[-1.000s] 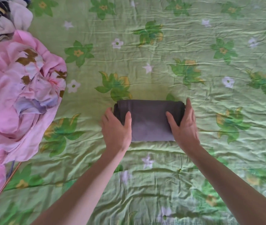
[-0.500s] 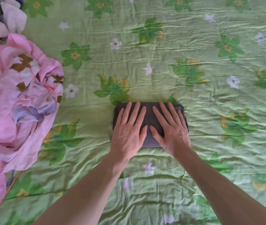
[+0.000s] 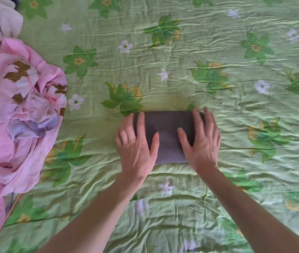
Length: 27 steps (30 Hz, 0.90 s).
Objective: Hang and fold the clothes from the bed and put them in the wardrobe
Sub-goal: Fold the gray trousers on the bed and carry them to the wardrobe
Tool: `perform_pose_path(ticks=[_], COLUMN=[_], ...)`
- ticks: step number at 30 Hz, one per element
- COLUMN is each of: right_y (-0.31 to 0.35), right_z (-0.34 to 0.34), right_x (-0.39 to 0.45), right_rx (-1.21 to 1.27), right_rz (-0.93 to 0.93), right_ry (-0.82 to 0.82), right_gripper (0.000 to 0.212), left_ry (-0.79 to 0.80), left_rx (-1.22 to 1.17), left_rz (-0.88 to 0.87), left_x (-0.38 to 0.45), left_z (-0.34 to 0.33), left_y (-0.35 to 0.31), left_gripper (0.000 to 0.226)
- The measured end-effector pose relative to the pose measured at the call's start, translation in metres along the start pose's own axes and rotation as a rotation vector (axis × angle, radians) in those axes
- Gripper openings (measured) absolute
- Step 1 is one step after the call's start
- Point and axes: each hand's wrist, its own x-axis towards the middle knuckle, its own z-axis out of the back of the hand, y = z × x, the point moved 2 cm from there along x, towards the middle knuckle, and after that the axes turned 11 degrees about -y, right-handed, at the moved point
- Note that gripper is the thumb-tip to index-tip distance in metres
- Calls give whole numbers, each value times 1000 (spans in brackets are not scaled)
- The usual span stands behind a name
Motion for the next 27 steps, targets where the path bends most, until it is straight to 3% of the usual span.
perform_pose_path(ticks=[2, 4, 7, 10, 14, 20, 22, 27], right_y=[-3, -9, -13, -15, -19, -24, -24, -14], right_z=[10, 18, 27, 26, 24, 31, 33, 62], right_x=[-1, 5, 16, 17, 12, 7, 2, 0], right_rx=[115, 201, 248, 286, 431, 646, 731, 858], right_rz=[-331, -511, -651, -665, -633, -649, -683, -704], right_ry=[-14, 54, 214, 359, 464, 543, 528, 405], right_gripper=[77, 74, 78, 97, 111, 94, 86, 87], left_ry=[42, 144, 280, 400, 498, 538, 564, 569], left_rx=[-117, -229, -413, -614, -750, -811, -845, -937], left_rz=[373, 616, 801, 969, 1006, 941, 932, 879], left_x=[-3, -1, 13, 24, 23, 18, 19, 23], left_z=[10, 16, 22, 25, 22, 22, 24, 53], left_y=[-1, -2, 3, 14, 21, 26, 28, 15], left_gripper=[85, 86, 72, 76, 78, 75, 68, 79])
